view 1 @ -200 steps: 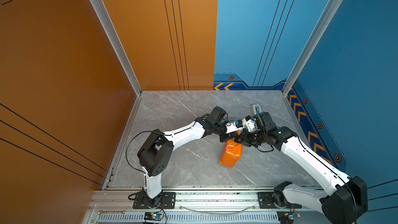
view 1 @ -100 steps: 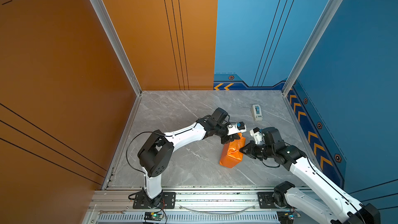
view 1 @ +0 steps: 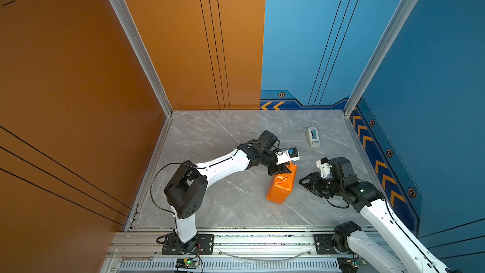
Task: Wrap a gift box in wrapping paper
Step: Stick the wrapping paper to the gift box, then lay the gift box flat at the center of the table.
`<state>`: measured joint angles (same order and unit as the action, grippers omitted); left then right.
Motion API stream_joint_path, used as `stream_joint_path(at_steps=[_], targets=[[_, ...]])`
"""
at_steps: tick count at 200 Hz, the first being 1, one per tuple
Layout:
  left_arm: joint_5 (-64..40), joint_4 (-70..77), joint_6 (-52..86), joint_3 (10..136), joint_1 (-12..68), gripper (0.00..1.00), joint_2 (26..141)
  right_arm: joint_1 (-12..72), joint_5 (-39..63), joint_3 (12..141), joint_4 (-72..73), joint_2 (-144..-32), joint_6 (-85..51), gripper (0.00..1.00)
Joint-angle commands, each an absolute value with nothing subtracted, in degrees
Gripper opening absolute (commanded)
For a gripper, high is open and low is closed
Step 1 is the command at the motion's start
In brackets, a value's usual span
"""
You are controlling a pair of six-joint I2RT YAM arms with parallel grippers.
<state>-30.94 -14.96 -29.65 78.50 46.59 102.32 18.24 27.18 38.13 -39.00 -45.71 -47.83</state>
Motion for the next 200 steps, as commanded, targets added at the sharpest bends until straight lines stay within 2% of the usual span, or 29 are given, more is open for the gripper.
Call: stream_joint_path(at_steps=[1, 36, 58, 72, 105, 135, 172, 200], targets=[[-27.32, -13.72, -26.08, 79.85, 46.43, 0.50, 96.08, 18.08, 23.14, 39.31, -41.53, -48.00, -46.06, 0.38], [-20.44, -7.74, -16.12, 71.59, 43.40, 0.63, 88.07, 20.35, 20.93, 38.39, -35.65, -53.82, -45.64, 0.38], [-22.25, -6.80, -9.11, 65.95, 41.15, 0.75, 86.91, 22.88, 20.84, 38.11, -32.02, -57.51, -46.38, 0.38], [-25.23, -5.39, -5.74, 63.27, 40.45, 0.78, 87.78, 24.42, 20.04, 37.63, -30.56, -58.18, -47.33, 0.38], [-33.22, 5.77, 4.65, 59.41, 40.67, 0.76, 91.35, 26.39, 18.59, 33.86, -24.13, -59.19, -50.21, 0.37], [-35.59, 9.79, 7.31, 57.02, 42.30, 0.73, 94.49, 27.63, 17.41, 32.88, -19.23, -61.70, -50.70, 0.36], [-36.18, 10.58, 5.90, 56.08, 43.94, 0.71, 91.64, 30.94, 17.93, 34.37, -6.29, -68.63, -51.03, 0.32], [-32.92, 4.44, 0.57, 56.23, 46.00, 0.71, 87.85, 33.90, 19.52, 35.85, 6.41, -74.44, -51.58, 0.29]])
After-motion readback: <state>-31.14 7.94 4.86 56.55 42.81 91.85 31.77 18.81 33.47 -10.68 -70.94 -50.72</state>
